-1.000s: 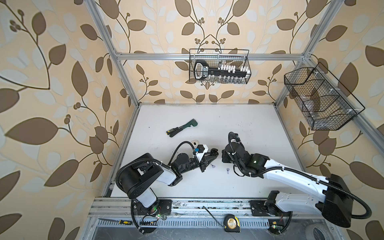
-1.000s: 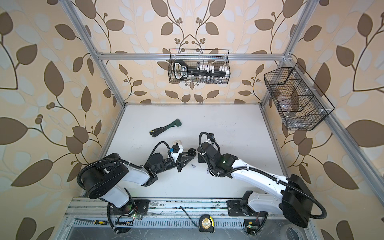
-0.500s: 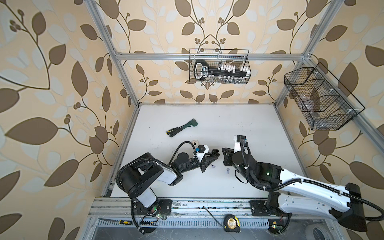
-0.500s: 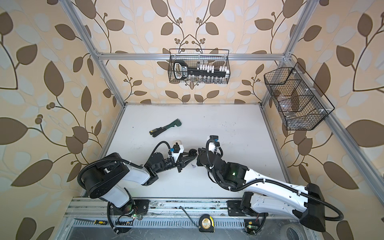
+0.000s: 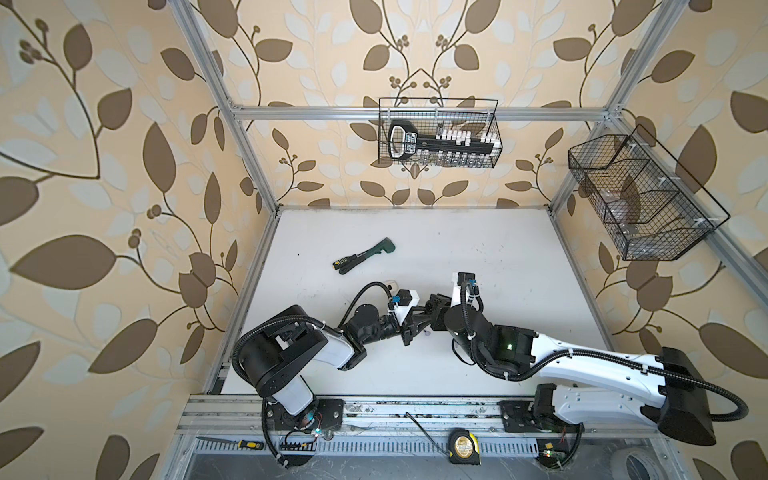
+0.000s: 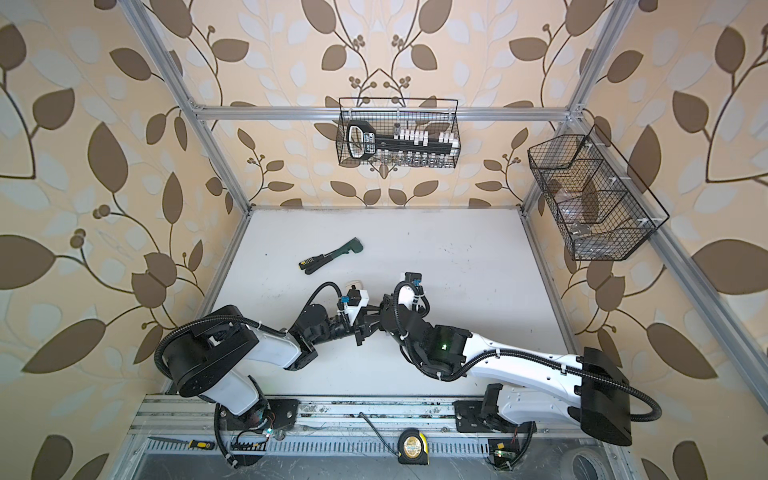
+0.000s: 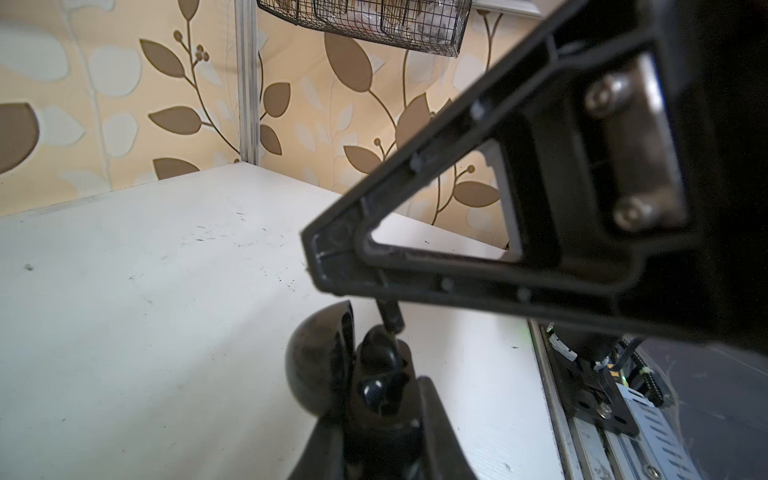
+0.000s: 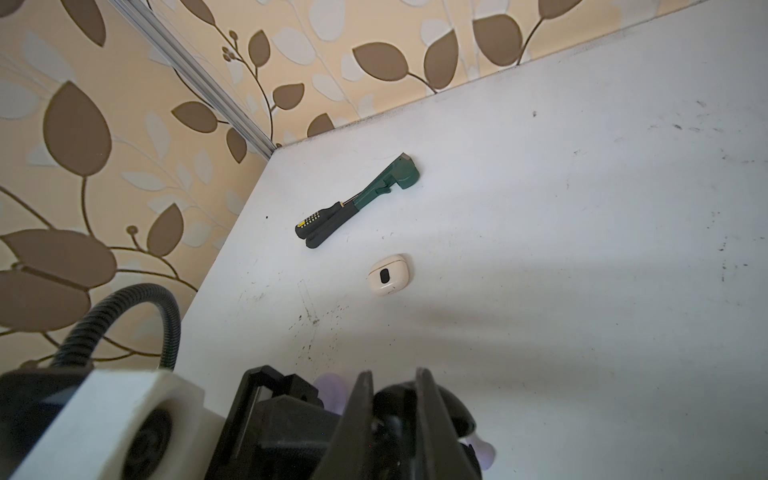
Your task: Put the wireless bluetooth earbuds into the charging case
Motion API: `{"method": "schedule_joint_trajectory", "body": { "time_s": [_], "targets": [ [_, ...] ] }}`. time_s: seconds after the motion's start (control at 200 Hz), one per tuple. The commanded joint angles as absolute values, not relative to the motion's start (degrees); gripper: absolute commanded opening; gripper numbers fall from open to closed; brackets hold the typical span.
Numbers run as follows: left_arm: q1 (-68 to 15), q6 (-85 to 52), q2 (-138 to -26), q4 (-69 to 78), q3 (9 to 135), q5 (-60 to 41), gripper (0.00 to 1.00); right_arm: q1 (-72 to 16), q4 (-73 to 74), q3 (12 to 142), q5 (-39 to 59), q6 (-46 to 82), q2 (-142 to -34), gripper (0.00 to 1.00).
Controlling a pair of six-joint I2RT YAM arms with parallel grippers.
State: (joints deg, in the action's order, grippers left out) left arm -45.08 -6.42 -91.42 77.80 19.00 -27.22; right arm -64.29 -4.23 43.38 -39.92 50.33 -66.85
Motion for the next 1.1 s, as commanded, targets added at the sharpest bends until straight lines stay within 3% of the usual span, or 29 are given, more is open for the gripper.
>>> {"method": "schedule_joint_trajectory", "body": {
  "time_s": [0.0,1.095],
  "targets": [
    [-45.5,-7.0,-90.5,81.6,20.4,-28.9,0.00,-64.7,-2.4,42.9,-41.4,51.2,-67.5,0.15],
    [-45.4,-10.3,-88.2,81.6,19.6,-26.5,0.00,-66.5,0.8,37.7,-43.5,53.2,-67.8,0.15]
  ]
}}
